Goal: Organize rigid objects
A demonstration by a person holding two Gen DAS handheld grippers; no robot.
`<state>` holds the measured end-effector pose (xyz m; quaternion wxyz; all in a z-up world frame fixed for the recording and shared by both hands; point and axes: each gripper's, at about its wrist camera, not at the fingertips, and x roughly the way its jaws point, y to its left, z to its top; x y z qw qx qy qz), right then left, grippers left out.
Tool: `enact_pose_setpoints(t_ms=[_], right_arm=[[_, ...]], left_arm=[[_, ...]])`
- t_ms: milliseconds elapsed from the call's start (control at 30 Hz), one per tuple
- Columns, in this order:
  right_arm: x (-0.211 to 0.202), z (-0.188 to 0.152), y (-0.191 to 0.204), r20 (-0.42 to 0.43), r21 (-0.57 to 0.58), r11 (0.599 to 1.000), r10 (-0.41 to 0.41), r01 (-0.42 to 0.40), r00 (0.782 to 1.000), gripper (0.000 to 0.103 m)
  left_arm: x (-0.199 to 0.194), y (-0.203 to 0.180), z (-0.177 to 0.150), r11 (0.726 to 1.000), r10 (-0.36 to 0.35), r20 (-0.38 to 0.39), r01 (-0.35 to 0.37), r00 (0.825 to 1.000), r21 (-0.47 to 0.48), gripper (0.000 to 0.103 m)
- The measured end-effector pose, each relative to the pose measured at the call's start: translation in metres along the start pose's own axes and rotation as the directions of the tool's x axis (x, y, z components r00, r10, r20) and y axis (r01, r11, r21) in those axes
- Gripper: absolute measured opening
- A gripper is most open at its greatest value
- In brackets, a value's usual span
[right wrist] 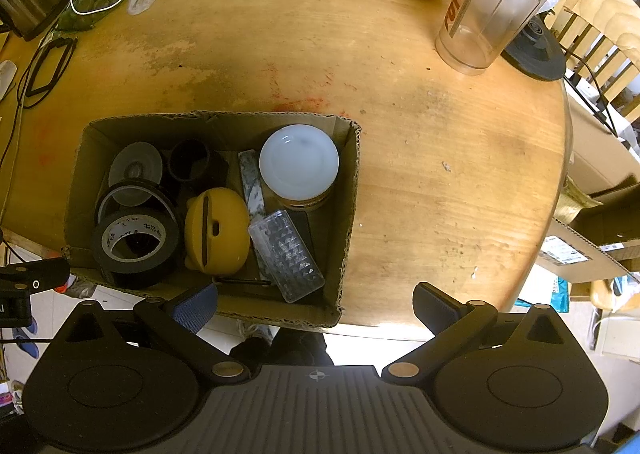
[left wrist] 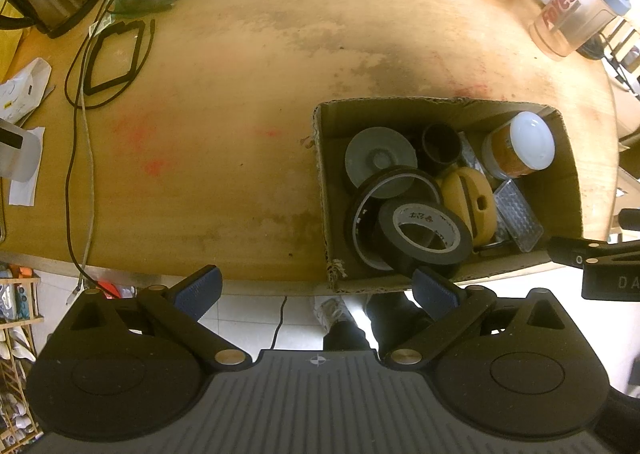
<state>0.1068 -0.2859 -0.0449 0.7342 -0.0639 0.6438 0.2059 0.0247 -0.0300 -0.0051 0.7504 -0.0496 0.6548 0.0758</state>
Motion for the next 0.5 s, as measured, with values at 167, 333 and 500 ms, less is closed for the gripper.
enact_pose_setpoints(t_ms=[167,333,500], right_arm=[[0.0001,0.0002,0.0001,0.000,0.000,1.000,0.000,0.000,1.000,0.103],[0.0006,-0.0008,-0.0003,-0.001,0.002,1.000,0.000,0.000,1.000,0.103],[0.0014,-0.0010,-0.0007,-0.002,0.004,1.000,0.001,-0.001,1.000,0.103]], left_arm=[[0.0006,0.0007,-0.0002,1.000,0.000,-0.003,0.000,1.000,0.000,0.103],[-0.0011,0.0021,-0.0001,1.000,0.005,0.007,-0.005,1.000,-0.003,0.103],[-0.0073,0.0064,0.0023,1.000,-0.009,0.051,0.010,0.999,-0.016,0.103]])
